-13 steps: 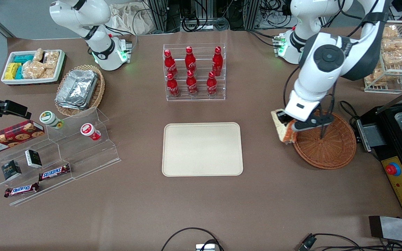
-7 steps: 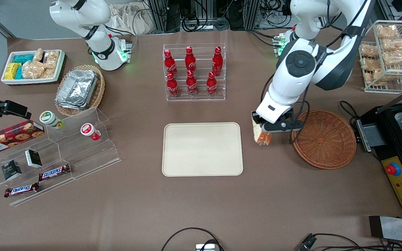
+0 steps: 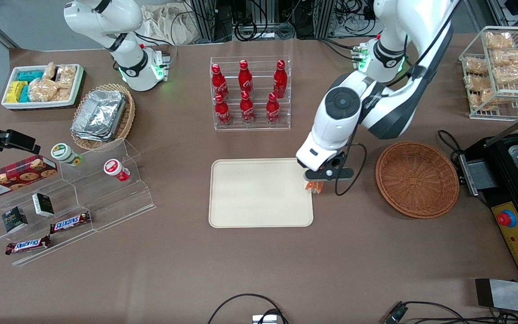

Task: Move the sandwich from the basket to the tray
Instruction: 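Lift the sandwich out of the basket and carry it toward the tray, then lower the held sandwich onto the cream tray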

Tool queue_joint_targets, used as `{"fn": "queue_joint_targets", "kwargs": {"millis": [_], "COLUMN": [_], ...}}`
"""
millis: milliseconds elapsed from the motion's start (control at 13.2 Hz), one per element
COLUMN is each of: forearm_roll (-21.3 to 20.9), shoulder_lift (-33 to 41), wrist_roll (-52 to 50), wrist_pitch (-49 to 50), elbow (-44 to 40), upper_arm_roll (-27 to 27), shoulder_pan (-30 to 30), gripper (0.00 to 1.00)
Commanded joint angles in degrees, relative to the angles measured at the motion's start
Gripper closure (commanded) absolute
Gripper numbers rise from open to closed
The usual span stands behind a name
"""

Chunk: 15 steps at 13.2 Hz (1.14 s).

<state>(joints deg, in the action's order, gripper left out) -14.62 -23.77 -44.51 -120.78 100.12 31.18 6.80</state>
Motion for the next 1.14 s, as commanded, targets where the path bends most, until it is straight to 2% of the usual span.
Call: {"fn": "queue_joint_targets", "kwargs": {"millis": [0,530,832,1059], "forearm_roll": [-3.6,-4.1,-9.6,-10.3], "shoulder_lift": [-6.1,-12.6,-15.1,-16.7], "wrist_roll": [-2.8,-2.8,-5.4,-5.9], "wrist_pitch": [0.7,0.6,0.6,0.5], "elbow": [-5.3,-9.6,-9.5,-9.6], "upper_arm_roll": [-0.1,-0.3,-0.3,-0.2], "shoulder_pan": [1.4,5.1,5.3,5.3], "gripper": [0.67,0.67,0.67,0.67]}}
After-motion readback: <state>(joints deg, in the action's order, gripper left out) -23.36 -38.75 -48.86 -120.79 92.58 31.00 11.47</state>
